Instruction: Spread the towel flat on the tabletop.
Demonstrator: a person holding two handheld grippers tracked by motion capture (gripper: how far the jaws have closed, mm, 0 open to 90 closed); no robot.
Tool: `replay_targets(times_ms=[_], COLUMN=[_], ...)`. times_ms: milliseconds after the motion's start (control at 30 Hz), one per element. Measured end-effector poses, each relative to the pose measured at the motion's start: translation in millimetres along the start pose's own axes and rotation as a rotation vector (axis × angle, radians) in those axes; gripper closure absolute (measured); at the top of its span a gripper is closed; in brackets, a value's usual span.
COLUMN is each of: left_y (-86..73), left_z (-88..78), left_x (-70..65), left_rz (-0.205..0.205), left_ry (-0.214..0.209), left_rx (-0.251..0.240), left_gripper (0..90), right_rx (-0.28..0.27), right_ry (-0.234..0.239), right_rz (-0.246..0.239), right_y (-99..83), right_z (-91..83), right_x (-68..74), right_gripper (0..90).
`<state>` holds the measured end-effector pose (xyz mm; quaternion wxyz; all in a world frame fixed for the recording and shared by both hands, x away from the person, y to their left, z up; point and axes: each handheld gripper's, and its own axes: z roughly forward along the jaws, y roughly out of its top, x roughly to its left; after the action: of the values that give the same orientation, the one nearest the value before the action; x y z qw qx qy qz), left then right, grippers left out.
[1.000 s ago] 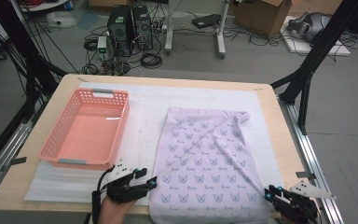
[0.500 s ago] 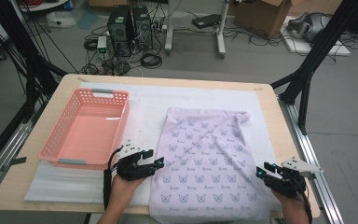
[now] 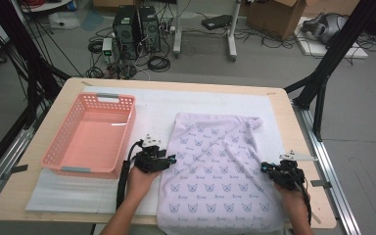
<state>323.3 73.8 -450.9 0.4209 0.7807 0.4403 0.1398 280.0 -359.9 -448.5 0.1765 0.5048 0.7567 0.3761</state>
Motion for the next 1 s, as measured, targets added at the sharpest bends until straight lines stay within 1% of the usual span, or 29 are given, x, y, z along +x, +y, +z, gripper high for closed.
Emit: replay_targets(times_ms=[33, 67, 100, 133, 167, 300, 367, 400, 467, 567, 633, 700, 733, 767, 800, 833, 867, 900, 933, 967, 1000], left_y=[0.5, 0.0, -0.4, -1.4, -4.1, -21.3, -28.2, -30.2, -32.7, -35.1, -36.5, -36.9, -36.3, -35.3, -32.6, -29.7, -26.2, -22.3, -17.9, -13.7, -10.0], left_z=[-0.7, -1.5, -3.5, -6.5, -10.0, -27.4, -35.7, -39.3, -46.1, -51.5, -52.3, -51.3, -50.4, -49.6, -47.7, -45.7, -43.5, -41.0, -38.2, -35.1, -32.2], left_x=[-1.7, -1.7, -1.9, -2.1, -2.5, 0.4, 0.3, 0.1, -0.1, -0.1, 0.0, -2.0, -3.1, -3.3, -3.0, -2.1, -1.0, -0.2, 1.1, 2.4, 4.2], left_rz=[0.039, 0.032, 0.03, 0.037, 0.032, 0.005, -0.001, 0.005, -0.004, -0.006, -0.014, -0.011, -0.016, -0.015, -0.02, -0.033, -0.04, -0.048, -0.046, -0.052, -0.052], left_ry=[0.027, 0.02, 0.024, 0.033, 0.037, 0.018, 0.009, 0.007, 0.01, -0.008, -0.033, -0.065, -0.08, -0.091, -0.1, -0.11, -0.121, -0.128, -0.13, -0.133, -0.129], left_rx=[0.004, 0.008, 0.015, 0.02, 0.018, -0.012, -0.019, -0.016, -0.025, -0.019, -0.011, -0.012, -0.02, -0.027, -0.04, -0.052, -0.063, -0.074, -0.085, -0.097, -0.116], left_gripper=[76.3, 87.2, 87.2, 87.7, 87.7, 87.7, 87.8, 87.7, 87.7, 87.7, 87.6, 87.0, 86.2, 83.4, 76.6, 67.9, 60.8, 56.4, 52.6, 49.3, 47.6], right_rx=[0.005, 0.008, 0.008, 0.011, 0.011, 0.016, 0.017, 0.016, 0.026, 0.05, 0.056, 0.058, 0.061, 0.065, 0.071, 0.078, 0.076, 0.06, 0.039, 0.018, -0.028], right_ry=[0.001, 0.009, 0.009, 0.006, 0.006, 0.018, 0.032, 0.039, 0.047, 0.048, 0.044, 0.043, 0.041, 0.037, 0.04, 0.052, 0.06, 0.052, 0.047, 0.048, 0.047], right_rz=[0.002, 0.003, 0.003, 0.006, 0.006, 0.004, 0.006, -0.001, -0.022, -0.069, -0.076, -0.066, -0.063, -0.072, -0.066, -0.068, -0.072, -0.071, -0.066, -0.054, -0.028], right_y=[-0.8, -4.1, -4.1, -9.3, -9.3, -18.8, -21.1, -21.3, -20.5, -21.2, -24.9, -30.3, -33.3, -35.8, -37.3, -38.9, -39.2, -38.8, -37.7, -35.9, -29.8], right_z=[-1.9, -6.5, -6.5, -13.0, -13.0, -25.3, -28.8, -29.1, -29.4, -30.3, -35.4, -42.7, -46.2, -49.8, -52.2, -54.7, -55.9, -56.5, -56.8, -57.2, -55.6], right_x=[-0.3, -0.6, -0.6, -1.3, -1.3, -3.4, -3.3, -2.2, 1.8, 8.9, 9.6, 7.9, 6.9, 5.8, 5.5, 4.4, 3.5, 3.2, 2.0, 0.1, -4.2], right_gripper=[85.7, 85.9, 85.9, 85.9, 85.9, 85.8, 85.7, 85.7, 85.7, 85.9, 86.0, 86.0, 86.0, 86.0, 85.6, 83.5, 76.0, 68.3, 64.8, 63.2, 60.8])
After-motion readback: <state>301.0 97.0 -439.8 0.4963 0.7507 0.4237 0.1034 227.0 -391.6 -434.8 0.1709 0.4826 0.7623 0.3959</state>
